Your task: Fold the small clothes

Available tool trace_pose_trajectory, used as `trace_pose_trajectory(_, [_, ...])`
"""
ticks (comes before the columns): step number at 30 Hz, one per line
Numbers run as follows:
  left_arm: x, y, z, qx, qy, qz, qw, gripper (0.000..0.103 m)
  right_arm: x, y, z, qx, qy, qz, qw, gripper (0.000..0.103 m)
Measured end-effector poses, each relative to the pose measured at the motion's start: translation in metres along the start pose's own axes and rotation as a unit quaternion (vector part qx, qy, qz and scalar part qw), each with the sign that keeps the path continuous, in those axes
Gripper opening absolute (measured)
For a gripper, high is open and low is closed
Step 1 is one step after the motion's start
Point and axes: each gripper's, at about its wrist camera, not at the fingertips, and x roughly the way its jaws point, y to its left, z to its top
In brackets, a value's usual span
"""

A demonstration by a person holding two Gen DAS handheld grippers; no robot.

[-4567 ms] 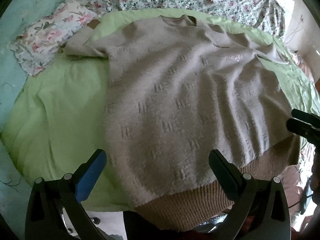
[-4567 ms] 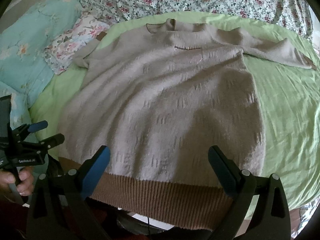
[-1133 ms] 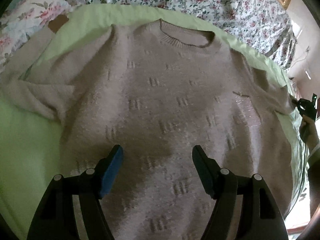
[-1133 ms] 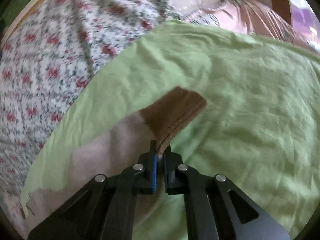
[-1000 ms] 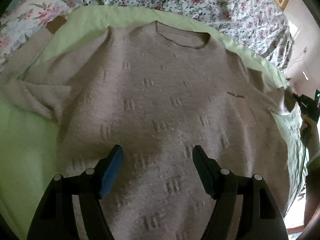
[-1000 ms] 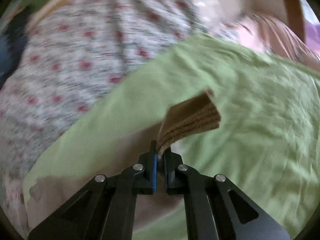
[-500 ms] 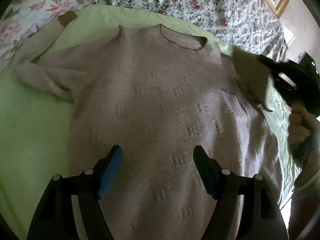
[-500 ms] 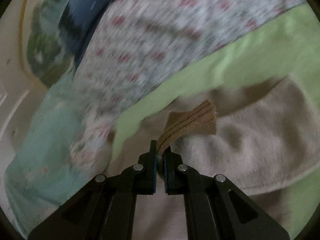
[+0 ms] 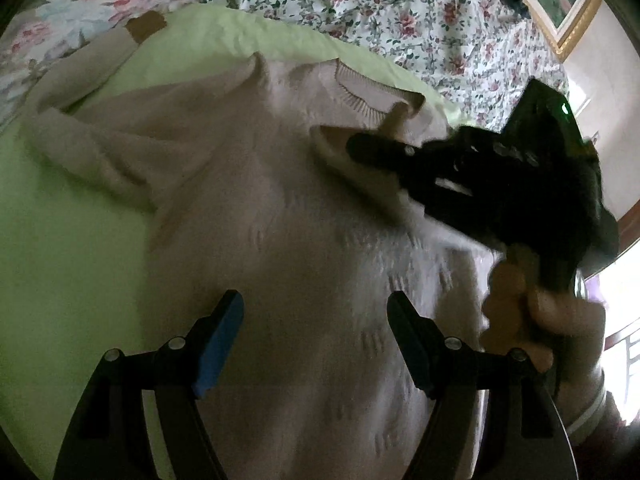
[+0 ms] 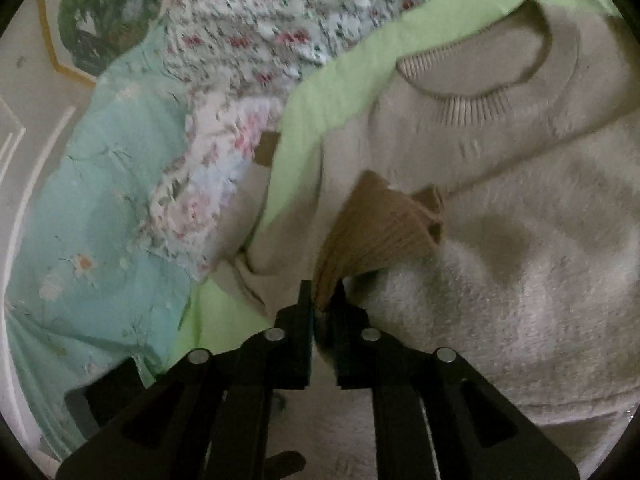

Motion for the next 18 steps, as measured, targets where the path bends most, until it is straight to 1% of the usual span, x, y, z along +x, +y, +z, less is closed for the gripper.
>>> trace_pose_trajectory(2, [0.011,-0.004,0.011,0.0,0.002,-0.004,1.0,0.075,-0.004,-0.002,-0.001,0.005,-0.002,0.01,1.0,0.027])
trace_pose_trajectory(3, [0.017,-0.007,0.016,0.001,0.003,-0.006,1.0,0.075,-0.011,-0.002,-0.002,0.003,-0.009,0.012,1.0,0.037])
trace_pose_trajectory(4, [0.025,-0.012,0.023,0.006,0.004,-0.009,0.9999,0.076,-0.023,-0.004,-0.003,-0.002,-0.023,0.012,1.0,0.043])
trace_pose_trajectory(5, [0.031,-0.017,0.027,0.009,0.005,-0.008,0.9999,0.077,-0.032,-0.004,-0.004,-0.003,-0.032,0.01,0.999,0.053])
trace_pose_trajectory(6, [0.038,-0.021,0.032,0.015,0.006,-0.004,0.9999,0.077,-0.041,-0.006,-0.005,-0.003,-0.042,0.007,0.999,0.055])
trace_pose_trajectory(8, [0.051,-0.027,0.04,0.024,0.007,0.013,0.9996,0.077,-0.071,-0.013,-0.007,-0.007,-0.068,-0.007,0.998,0.055])
trace_pose_trajectory(10, [0.061,-0.025,0.049,0.02,0.004,0.036,0.9991,0.075,-0.1,-0.024,-0.011,-0.006,-0.089,-0.03,0.996,0.055])
trace_pose_trajectory(11, [0.063,-0.019,0.054,0.01,-0.002,0.047,0.9988,0.072,-0.113,-0.029,-0.013,-0.005,-0.099,-0.042,0.994,0.055])
trace_pose_trajectory(12, [0.061,-0.014,0.055,0.002,-0.008,0.05,0.9987,0.069,-0.13,-0.037,-0.016,-0.005,-0.11,-0.06,0.992,0.055])
trace_pose_trajectory(13, [0.059,-0.008,0.057,-0.009,-0.014,0.05,0.9986,0.068,-0.145,-0.044,-0.017,-0.004,-0.12,-0.079,0.99,0.055])
trace_pose_trajectory(14, [0.056,0.0,0.057,-0.023,-0.019,0.042,0.9987,0.067,-0.16,-0.052,-0.019,-0.001,-0.13,-0.097,0.987,0.055])
trace_pose_trajectory(15, [0.055,0.004,0.057,-0.032,-0.022,0.035,0.9986,0.066,-0.18,-0.063,-0.021,0.003,-0.146,-0.122,0.982,0.055])
trace_pose_trajectory(18, [0.051,0.012,0.055,-0.042,-0.029,0.032,0.9982,0.06,-0.216,-0.088,-0.019,0.014,-0.176,-0.17,0.969,0.055])
